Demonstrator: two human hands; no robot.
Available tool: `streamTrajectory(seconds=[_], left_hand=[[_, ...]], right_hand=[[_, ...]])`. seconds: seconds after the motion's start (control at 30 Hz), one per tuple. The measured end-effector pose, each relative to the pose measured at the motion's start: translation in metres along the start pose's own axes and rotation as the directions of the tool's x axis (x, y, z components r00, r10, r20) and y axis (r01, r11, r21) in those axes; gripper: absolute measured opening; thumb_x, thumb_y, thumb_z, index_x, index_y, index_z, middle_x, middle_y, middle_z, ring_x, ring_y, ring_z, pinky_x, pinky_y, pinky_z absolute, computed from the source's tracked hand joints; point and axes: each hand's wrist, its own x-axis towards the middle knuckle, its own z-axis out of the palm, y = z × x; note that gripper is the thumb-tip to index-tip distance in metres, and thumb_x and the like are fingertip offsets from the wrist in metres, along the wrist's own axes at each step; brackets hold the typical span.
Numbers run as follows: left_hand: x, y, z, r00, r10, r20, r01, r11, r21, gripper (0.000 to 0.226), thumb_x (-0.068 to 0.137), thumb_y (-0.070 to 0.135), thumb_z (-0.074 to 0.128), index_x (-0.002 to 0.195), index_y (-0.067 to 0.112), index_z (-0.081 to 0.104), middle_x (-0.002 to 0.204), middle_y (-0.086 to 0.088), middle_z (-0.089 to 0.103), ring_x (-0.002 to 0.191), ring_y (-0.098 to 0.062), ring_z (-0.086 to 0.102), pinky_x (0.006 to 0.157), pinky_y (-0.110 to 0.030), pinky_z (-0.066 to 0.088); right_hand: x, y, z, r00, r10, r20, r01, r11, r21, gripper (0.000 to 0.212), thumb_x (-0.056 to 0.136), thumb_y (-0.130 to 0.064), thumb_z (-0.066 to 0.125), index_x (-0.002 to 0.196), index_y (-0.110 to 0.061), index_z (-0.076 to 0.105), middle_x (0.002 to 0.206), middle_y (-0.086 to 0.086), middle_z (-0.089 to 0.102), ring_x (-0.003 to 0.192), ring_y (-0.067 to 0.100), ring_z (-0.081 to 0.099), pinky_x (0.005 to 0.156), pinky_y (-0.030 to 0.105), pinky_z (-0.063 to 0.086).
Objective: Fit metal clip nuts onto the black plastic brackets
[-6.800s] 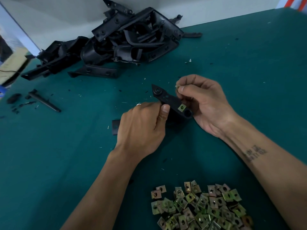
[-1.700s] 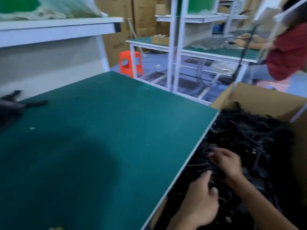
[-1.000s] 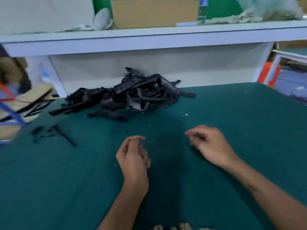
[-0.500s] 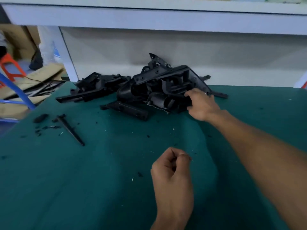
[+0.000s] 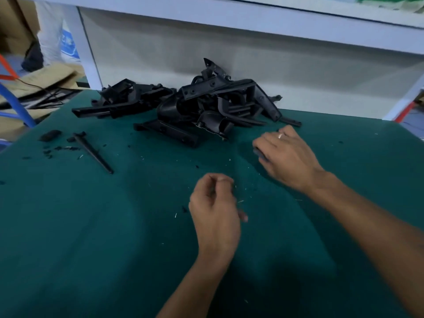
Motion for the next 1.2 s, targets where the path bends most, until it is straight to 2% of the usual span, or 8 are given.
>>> streamTrajectory(seconds=[0.13, 0.3, 0.47, 0.57, 0.67, 0.77, 0.93, 1.2], left_hand=[[0.011, 0.011, -0.003, 0.910, -0.365, 0.194, 0.413, 0.822, -0.391, 0.033, 0.101, 0.033, 0.052, 0.095, 0.005, 0.066, 0.099, -0.012, 0.065, 0.089, -0.027, 0.066, 0.067, -0.039, 0.060], [-0.007, 0.018, 0.000, 0.577, -0.411, 0.705, 0.593, 0.805, -0.016, 0.050, 0.097, 0.041, 0.051, 0.121, -0.002, 0.061, 0.110, -0.012, 0.070, 0.098, -0.024, 0.065, 0.078, -0.033, 0.054], [-0.010, 0.014, 0.003, 0.748, -0.282, 0.601, 0.486, 0.849, -0.206, 0.035, 0.091, 0.024, 0.058, 0.119, 0.002, 0.056, 0.095, -0.010, 0.071, 0.077, -0.022, 0.067, 0.068, -0.031, 0.058], [-0.005, 0.015, -0.002, 0.811, -0.263, 0.523, 0.411, 0.892, -0.188, 0.018, 0.090, 0.028, 0.061, 0.103, 0.015, 0.058, 0.089, -0.001, 0.066, 0.067, -0.013, 0.056, 0.051, -0.026, 0.048], [-0.001, 0.017, -0.008, 0.796, -0.287, 0.533, 0.453, 0.866, -0.210, 0.012, 0.090, 0.026, 0.065, 0.098, 0.020, 0.059, 0.094, 0.002, 0.062, 0.067, -0.011, 0.059, 0.046, -0.025, 0.044], [0.000, 0.016, -0.010, 0.770, -0.285, 0.570, 0.476, 0.852, -0.217, 0.010, 0.099, 0.017, 0.059, 0.090, 0.020, 0.057, 0.086, 0.005, 0.052, 0.062, -0.009, 0.049, 0.045, -0.022, 0.037], [0.001, 0.012, -0.009, 0.723, -0.337, 0.603, 0.527, 0.833, -0.166, 0.019, 0.101, 0.011, 0.055, 0.085, 0.019, 0.059, 0.081, 0.005, 0.057, 0.056, -0.011, 0.038, 0.041, -0.022, 0.032], [0.002, 0.008, -0.005, 0.708, -0.387, 0.591, 0.552, 0.825, -0.122, 0.008, 0.102, 0.009, 0.052, 0.099, 0.011, 0.059, 0.086, -0.003, 0.065, 0.056, -0.011, 0.039, 0.044, -0.023, 0.035]], right_hand=[[-0.044, -0.038, -0.057, 0.939, -0.225, -0.259, 0.224, 0.974, -0.034, 0.004, 0.095, -0.005, 0.062, 0.098, -0.008, 0.063, 0.070, 0.004, 0.049, 0.062, 0.025, 0.045, 0.073, 0.039, 0.041], [-0.087, -0.077, -0.091, 0.890, -0.334, -0.311, 0.367, 0.929, 0.051, 0.012, 0.092, -0.007, 0.074, 0.100, -0.011, 0.066, 0.070, 0.001, 0.055, 0.061, 0.022, 0.051, 0.068, 0.036, 0.050], [-0.106, -0.085, -0.100, 0.919, -0.384, 0.086, 0.365, 0.914, 0.179, 0.043, 0.081, -0.004, 0.071, 0.122, -0.014, 0.067, 0.104, 0.005, 0.067, 0.094, 0.027, 0.066, 0.092, 0.039, 0.055], [-0.120, -0.095, -0.111, 0.983, -0.124, 0.132, 0.062, 0.917, 0.393, 0.052, 0.079, 0.002, 0.071, 0.129, -0.010, 0.066, 0.115, 0.004, 0.068, 0.105, 0.023, 0.067, 0.092, 0.036, 0.057], [-0.143, -0.105, -0.122, 0.932, 0.343, 0.115, -0.301, 0.561, 0.771, 0.023, 0.088, 0.000, 0.069, 0.105, -0.013, 0.077, 0.086, -0.005, 0.068, 0.077, 0.015, 0.065, 0.067, 0.030, 0.054], [-0.161, -0.108, -0.131, 0.835, 0.348, 0.425, -0.493, 0.132, 0.860, 0.017, 0.086, -0.013, 0.074, 0.095, -0.026, 0.080, 0.087, -0.003, 0.067, 0.078, 0.017, 0.061, 0.069, 0.019, 0.045], [-0.169, -0.123, -0.134, 0.792, 0.220, 0.569, -0.610, 0.255, 0.751, 0.020, 0.084, -0.047, 0.075, 0.103, -0.042, 0.078, 0.099, -0.008, 0.064, 0.082, 0.017, 0.061, 0.066, 0.018, 0.044], [-0.157, -0.134, -0.139, 0.745, 0.215, 0.632, -0.652, 0.436, 0.620, 0.013, 0.078, -0.042, 0.074, 0.091, -0.041, 0.073, 0.103, -0.014, 0.057, 0.082, 0.011, 0.061, 0.060, 0.024, 0.045]])
